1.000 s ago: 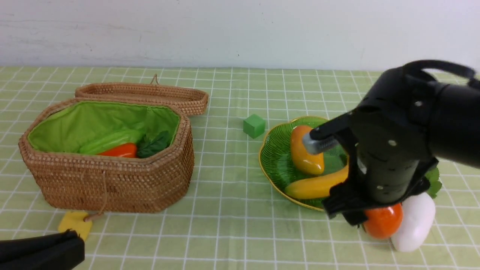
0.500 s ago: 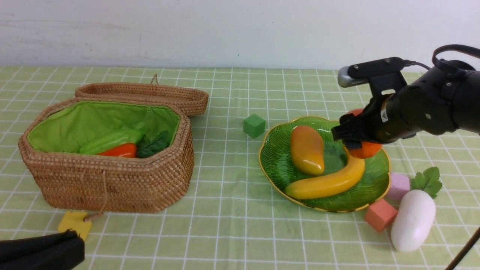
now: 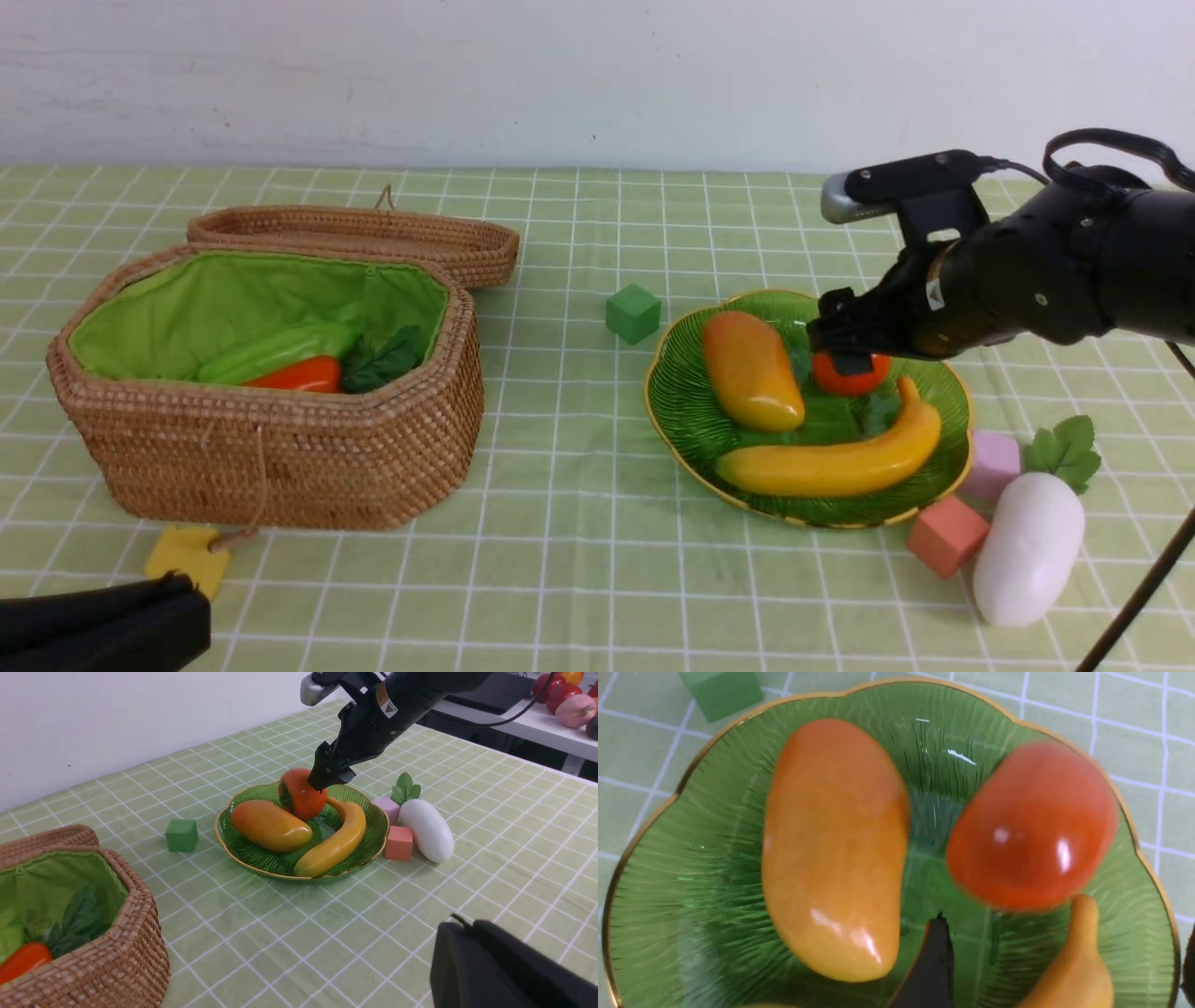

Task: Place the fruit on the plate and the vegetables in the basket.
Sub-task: Grab a tomato with your right arm and place it on the plate on the right, then take a daikon with your right arm and place it on the basket on the left.

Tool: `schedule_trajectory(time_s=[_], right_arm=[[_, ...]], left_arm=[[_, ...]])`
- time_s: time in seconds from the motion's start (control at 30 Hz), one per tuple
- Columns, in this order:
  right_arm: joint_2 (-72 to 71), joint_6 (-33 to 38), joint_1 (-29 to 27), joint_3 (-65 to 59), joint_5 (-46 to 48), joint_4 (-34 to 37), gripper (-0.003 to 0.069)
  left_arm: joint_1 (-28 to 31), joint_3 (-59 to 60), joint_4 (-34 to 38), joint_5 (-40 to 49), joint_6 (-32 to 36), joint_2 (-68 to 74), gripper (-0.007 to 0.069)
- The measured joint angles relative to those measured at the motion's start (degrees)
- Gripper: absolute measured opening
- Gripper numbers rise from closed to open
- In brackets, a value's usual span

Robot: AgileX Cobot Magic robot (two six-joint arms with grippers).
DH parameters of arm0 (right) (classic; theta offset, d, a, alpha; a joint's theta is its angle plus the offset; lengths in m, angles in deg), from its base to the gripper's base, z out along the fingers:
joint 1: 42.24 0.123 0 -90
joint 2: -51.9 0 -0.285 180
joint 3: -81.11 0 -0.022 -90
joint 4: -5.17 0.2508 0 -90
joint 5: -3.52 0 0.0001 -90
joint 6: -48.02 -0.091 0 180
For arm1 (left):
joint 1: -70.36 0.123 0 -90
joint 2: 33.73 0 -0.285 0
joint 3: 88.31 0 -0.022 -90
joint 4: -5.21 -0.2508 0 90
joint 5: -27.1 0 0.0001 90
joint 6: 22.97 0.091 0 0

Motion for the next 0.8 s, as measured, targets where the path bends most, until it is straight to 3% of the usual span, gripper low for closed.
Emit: schedule_trajectory(time_s=[0.1, 0.33, 0.37, 0.4, 0.53, 0.67, 0.8], right_arm=[[-1.44, 0.0, 0.0, 0.86, 3.95, 1.55, 0.0613], [-12.7, 3.42, -0.18, 2.99, 29.45, 5.54, 0.0349], [-12.92, 3.42, -0.31, 3.06, 29.45, 5.59, 0.034], [-14.12, 3.95, -1.19, 3.06, 36.02, 5.99, 0.0265], [-14.76, 4.38, -5.27, 0.47, 41.52, 8.15, 0.0162], [-14.7, 4.38, -11.36, -5.67, 37.28, 15.73, 0.0138], [-14.59, 4.63, -15.51, -9.91, 27.99, 26.26, 0.0212]], left_arm=[[0.0, 0.0, 0.0, 0.0, 0.0, 0.0, 0.0004], [0.0, 0.01, 0.0, 0.19, 1.7, 0.0, 0.0005], [0.0, 0.01, 0.0, 0.28, 1.91, 0.0, 0.0005], [0.0, 0.06, 0.06, 0.81, 3.88, 0.0, 0.0005], [0.0, 0.06, 1.15, 2.32, 7.75, 0.0, 0.0005], [0.0, 0.06, 3.33, 4.28, 11.57, 0.0, 0.0005], [0.0, 0.06, 4.33, 5.19, 13.11, 0.0, 0.0008]])
